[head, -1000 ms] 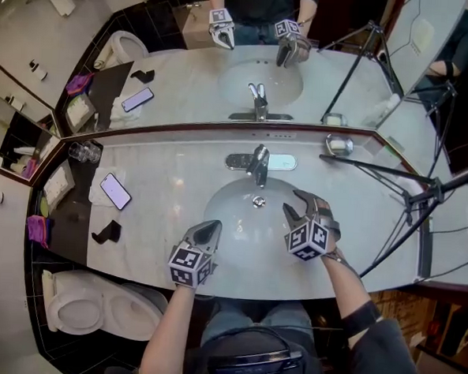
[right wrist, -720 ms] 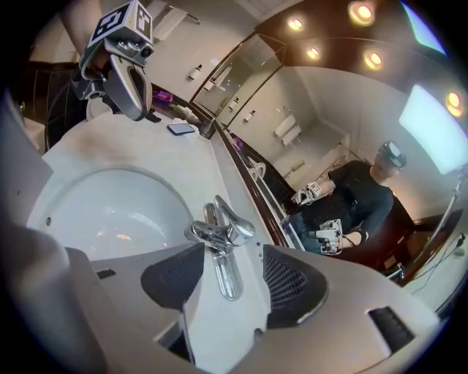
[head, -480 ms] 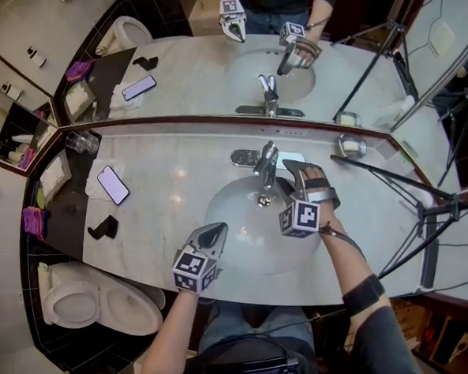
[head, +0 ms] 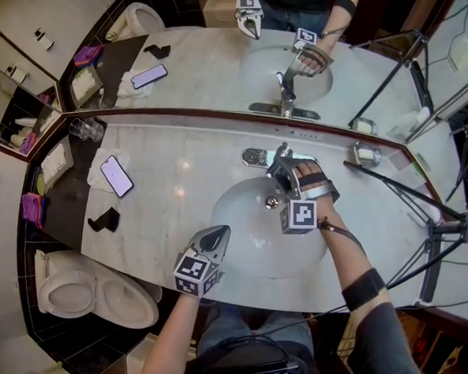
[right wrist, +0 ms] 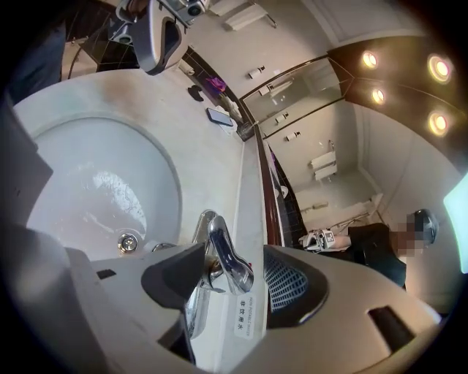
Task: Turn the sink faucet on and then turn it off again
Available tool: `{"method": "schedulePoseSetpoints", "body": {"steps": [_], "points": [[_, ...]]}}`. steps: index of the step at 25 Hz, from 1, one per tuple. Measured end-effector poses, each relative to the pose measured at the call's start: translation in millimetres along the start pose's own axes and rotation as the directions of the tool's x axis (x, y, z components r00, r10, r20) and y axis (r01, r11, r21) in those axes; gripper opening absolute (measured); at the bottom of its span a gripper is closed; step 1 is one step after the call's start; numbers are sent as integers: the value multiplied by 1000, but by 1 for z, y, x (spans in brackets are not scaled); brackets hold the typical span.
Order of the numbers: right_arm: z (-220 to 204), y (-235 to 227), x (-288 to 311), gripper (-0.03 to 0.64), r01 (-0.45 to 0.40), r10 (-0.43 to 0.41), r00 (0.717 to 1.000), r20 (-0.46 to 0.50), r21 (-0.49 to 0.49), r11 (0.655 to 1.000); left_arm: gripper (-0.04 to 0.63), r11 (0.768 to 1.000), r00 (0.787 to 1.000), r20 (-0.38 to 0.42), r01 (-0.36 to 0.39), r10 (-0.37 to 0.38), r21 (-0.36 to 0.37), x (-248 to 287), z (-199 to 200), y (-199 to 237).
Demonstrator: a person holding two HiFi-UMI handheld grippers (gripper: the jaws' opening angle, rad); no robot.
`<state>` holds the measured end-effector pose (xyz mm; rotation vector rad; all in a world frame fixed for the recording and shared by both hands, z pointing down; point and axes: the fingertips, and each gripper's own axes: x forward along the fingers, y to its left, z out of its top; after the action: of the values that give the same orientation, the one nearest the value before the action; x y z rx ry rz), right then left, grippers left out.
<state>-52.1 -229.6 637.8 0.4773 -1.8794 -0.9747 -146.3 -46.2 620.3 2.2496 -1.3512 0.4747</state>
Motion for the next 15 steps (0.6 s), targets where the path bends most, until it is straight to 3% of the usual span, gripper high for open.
{"method": "schedulePoseSetpoints", "body": {"steps": [4,15], "points": [[1,4,20,278,1,-2,1000,-11,-29,1000,3,1000,1000,-2,-15,15,-13,-4,-4,4],[-1,-14,28,258,33,-33,999,-1,93,995,3,999,999,-19,-28,28,-26,-6,-14,12]]}}
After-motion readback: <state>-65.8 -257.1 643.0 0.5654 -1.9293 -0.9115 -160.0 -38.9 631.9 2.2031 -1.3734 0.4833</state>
